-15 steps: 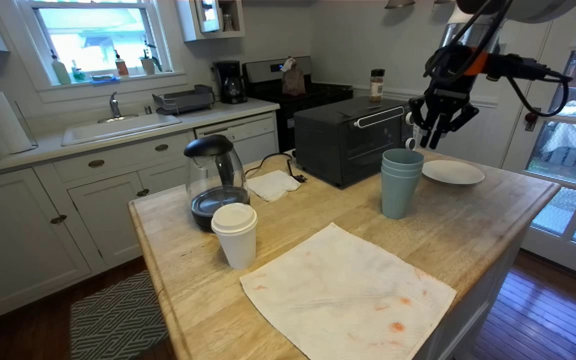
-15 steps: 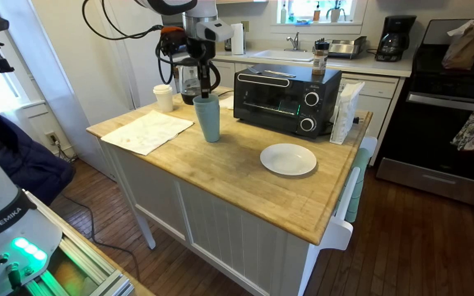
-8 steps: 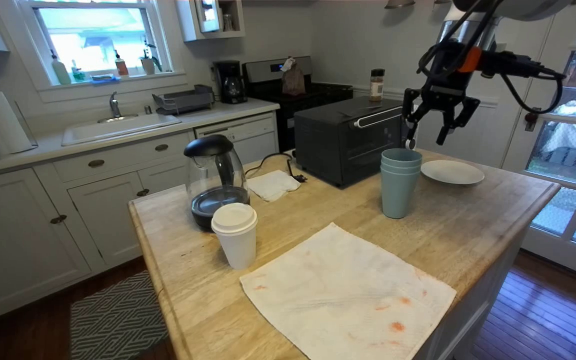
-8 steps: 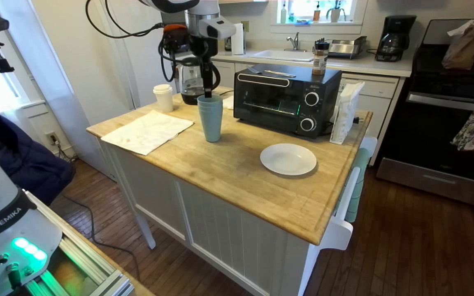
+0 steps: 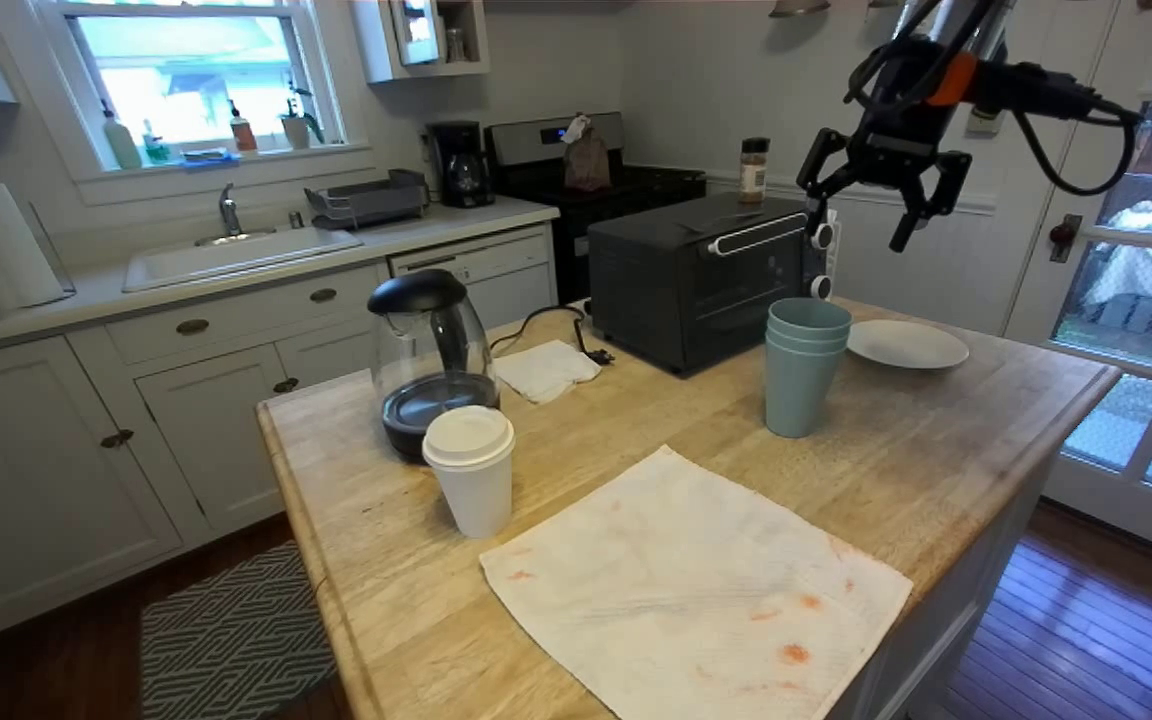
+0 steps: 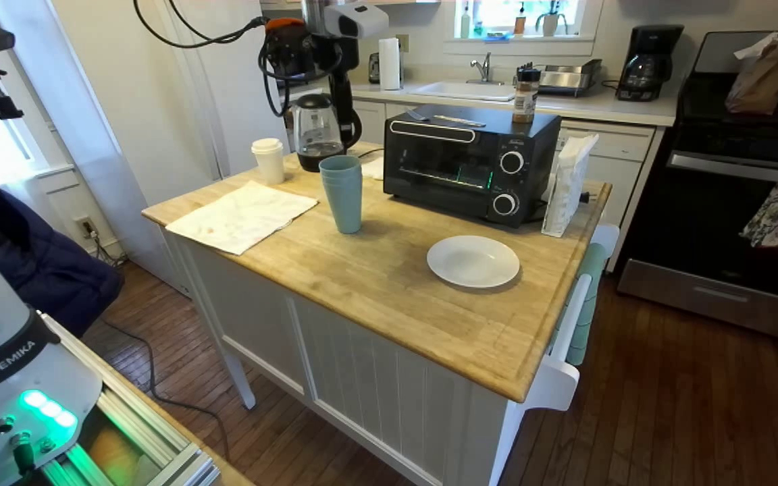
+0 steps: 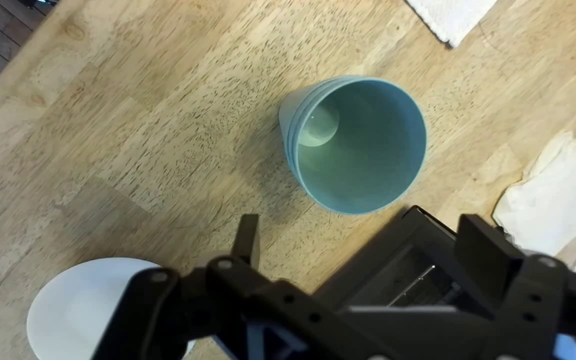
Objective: Stack the light blue cups on top of each other in a clockwise stacking order starting with the one on the right
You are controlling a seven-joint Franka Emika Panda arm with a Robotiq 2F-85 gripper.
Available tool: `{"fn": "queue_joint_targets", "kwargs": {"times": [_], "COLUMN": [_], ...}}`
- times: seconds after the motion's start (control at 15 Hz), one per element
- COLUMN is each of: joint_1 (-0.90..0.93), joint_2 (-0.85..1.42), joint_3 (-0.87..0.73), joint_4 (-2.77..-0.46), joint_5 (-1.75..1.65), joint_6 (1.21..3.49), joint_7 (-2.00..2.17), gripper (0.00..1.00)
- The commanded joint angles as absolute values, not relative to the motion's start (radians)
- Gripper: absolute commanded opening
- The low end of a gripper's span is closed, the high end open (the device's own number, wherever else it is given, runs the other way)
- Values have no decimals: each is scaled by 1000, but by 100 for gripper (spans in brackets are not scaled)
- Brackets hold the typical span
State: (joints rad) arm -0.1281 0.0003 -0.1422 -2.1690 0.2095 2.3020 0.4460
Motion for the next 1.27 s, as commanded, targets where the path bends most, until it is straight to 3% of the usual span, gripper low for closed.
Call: {"fn": "queue_joint_targets", "kwargs": {"times": [0.0, 1.2], "joint_1": [-135, -161], "joint_2": [-63, -140], "joint_3": [-142, -139], "joint_4": [-2197, -2194], "joint_5": [166, 170], "joint_6": [2308, 2298], "joint_7": [461, 454], "gripper": [100, 100]}}
